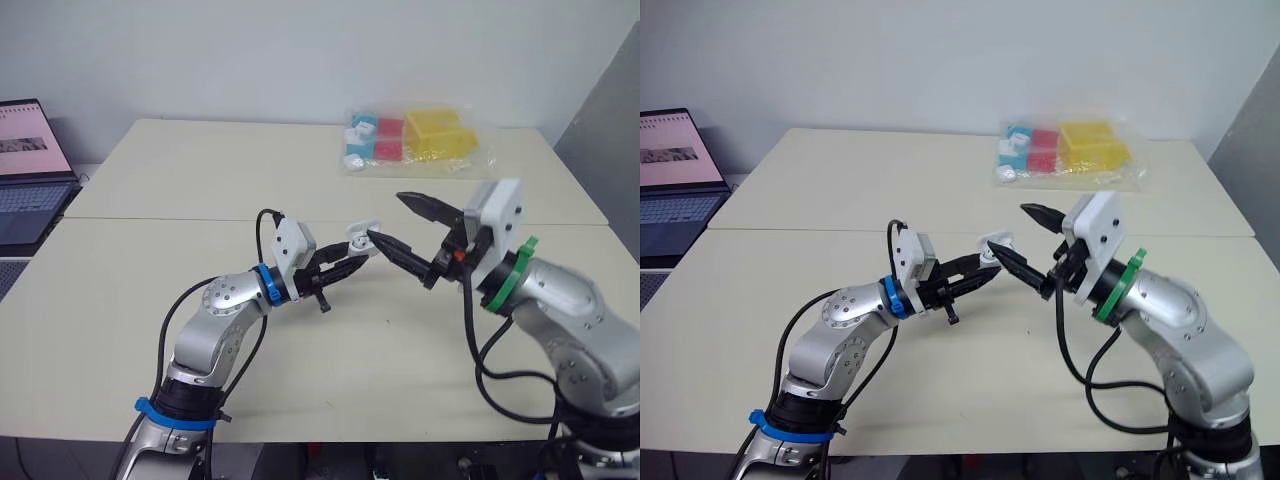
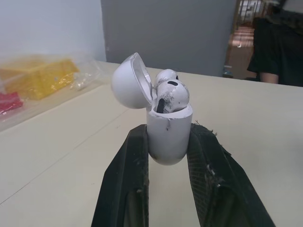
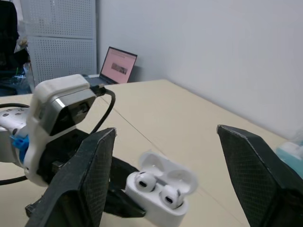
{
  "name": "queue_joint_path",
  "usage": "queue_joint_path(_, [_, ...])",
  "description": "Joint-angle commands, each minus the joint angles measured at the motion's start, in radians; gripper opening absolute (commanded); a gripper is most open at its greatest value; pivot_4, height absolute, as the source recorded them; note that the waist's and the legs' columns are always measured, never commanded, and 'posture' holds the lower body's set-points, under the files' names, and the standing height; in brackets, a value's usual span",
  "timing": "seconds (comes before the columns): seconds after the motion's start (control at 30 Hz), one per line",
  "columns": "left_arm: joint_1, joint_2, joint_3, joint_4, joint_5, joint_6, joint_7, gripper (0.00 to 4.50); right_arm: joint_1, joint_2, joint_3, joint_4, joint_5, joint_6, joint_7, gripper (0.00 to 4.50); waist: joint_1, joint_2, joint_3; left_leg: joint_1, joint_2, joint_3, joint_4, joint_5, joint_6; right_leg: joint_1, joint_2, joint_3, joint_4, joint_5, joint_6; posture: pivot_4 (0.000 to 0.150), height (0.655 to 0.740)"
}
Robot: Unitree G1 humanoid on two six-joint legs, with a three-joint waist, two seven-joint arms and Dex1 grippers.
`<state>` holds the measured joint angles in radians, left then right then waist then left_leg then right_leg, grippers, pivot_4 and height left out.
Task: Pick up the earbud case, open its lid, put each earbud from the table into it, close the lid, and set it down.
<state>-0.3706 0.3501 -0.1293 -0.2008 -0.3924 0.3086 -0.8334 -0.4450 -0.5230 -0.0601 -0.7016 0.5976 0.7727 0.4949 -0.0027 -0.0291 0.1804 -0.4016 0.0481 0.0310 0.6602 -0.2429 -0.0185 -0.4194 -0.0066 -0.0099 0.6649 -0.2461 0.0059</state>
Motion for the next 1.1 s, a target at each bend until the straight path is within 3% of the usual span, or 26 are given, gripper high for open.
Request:
queue_joint_path(0.03, [-0.006, 0.012, -0.027, -0.035, 0.012, -0.064, -0.050, 0.75, -0.148, -0.106, -0.038, 0.139, 0.042, 0.087, 0.070, 3.56, 0.000, 0.000, 0.000, 0.000, 0.000, 0.000, 0.000, 0.000, 0.000, 0.000, 0.000, 0.001, 0.000, 0.000, 0.000, 0.150, 0.7354])
queue_joint_path(0.2, [0.001, 0.031, -0.061, -0.017, 0.046, -0.140, -0.105, 0.75, -0.334, -0.253, 0.106, 0.346, 0.015, 0.159, 0.259, 2.09, 0.000, 0.000, 0.000, -0.001, -0.001, 0.002, -0.001, 0.000, 0.000, -0.001, 0.000, 0.001, -0.002, 0.000, -0.001, 0.150, 0.7354])
queue_joint_path(0.4, [0.011, 0.028, -0.074, -0.015, 0.061, -0.173, -0.116, 0.75, -0.436, -0.252, 0.194, 0.454, 0.017, 0.207, 0.373, 0.08, 0.000, 0.000, 0.000, -0.002, 0.000, 0.001, -0.004, 0.000, 0.001, -0.002, 0.001, 0.001, -0.002, -0.001, -0.002, 0.150, 0.7354])
queue_joint_path(0.67, [0.028, 0.026, -0.072, -0.019, 0.074, -0.192, -0.107, 0.75, -0.422, -0.313, 0.240, 0.381, 0.129, 0.366, 0.529, 0.00, 0.001, 0.000, 0.000, -0.003, 0.000, -0.001, -0.003, 0.000, 0.001, -0.002, -0.001, 0.000, -0.002, -0.001, -0.001, 0.150, 0.7354])
queue_joint_path(1.1, [0.021, 0.011, -0.059, -0.016, 0.051, -0.156, -0.094, 0.75, -0.355, -0.338, 0.220, 0.295, 0.131, 0.390, 0.501, 0.00, 0.001, 0.000, 0.000, -0.003, 0.000, -0.001, -0.002, 0.000, 0.001, -0.002, 0.000, 0.000, -0.002, -0.001, -0.001, 0.150, 0.7354])
